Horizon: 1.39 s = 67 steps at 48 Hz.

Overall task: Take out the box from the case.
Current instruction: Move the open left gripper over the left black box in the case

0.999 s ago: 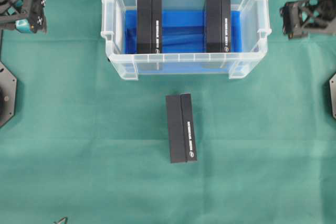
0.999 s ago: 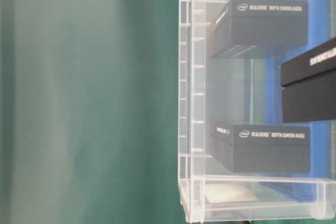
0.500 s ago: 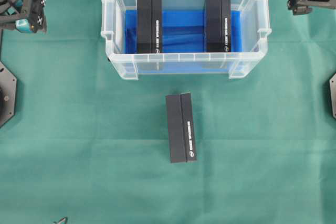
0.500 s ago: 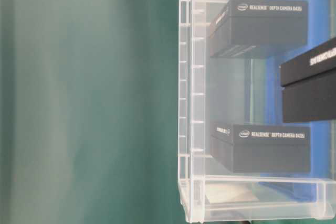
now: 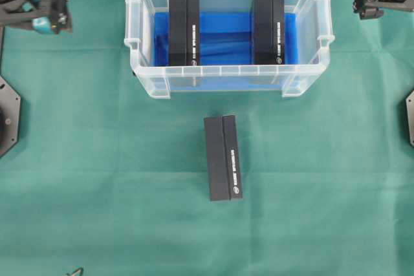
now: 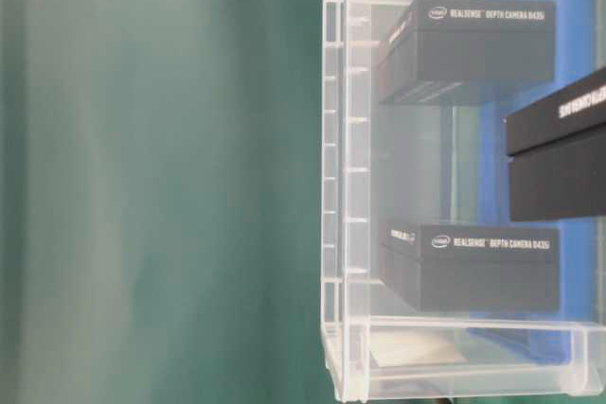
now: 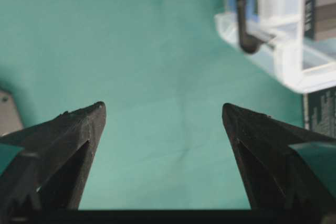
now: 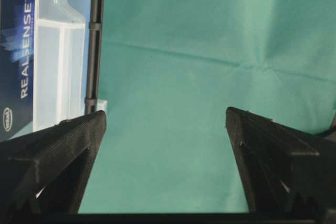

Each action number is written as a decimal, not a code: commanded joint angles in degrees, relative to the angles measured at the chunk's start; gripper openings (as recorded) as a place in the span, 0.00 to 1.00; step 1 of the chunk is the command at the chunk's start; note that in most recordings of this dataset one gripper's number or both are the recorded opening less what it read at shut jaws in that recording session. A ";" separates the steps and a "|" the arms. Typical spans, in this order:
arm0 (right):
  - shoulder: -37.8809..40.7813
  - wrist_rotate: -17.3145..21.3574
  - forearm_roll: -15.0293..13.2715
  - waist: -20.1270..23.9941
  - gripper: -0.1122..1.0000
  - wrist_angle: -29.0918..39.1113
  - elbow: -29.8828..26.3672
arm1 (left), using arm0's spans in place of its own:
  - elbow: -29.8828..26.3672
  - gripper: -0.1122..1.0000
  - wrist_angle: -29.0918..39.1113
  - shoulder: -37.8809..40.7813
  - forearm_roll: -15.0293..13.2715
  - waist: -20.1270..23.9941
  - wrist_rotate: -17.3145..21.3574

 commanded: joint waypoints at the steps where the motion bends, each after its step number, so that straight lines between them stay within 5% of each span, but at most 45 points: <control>1: -0.26 0.09 0.09 -0.09 0.93 -0.26 -0.62 | -3.34 0.94 -0.53 2.02 0.26 -0.26 0.18; 42: -0.44 -0.79 -0.53 -0.09 0.93 -2.11 -0.44 | -30.15 0.94 -0.18 28.04 0.44 -7.56 -2.11; 67: -0.70 -1.32 -0.88 -0.09 0.93 -3.87 -0.35 | -35.16 0.94 1.85 33.31 0.88 -8.61 -4.57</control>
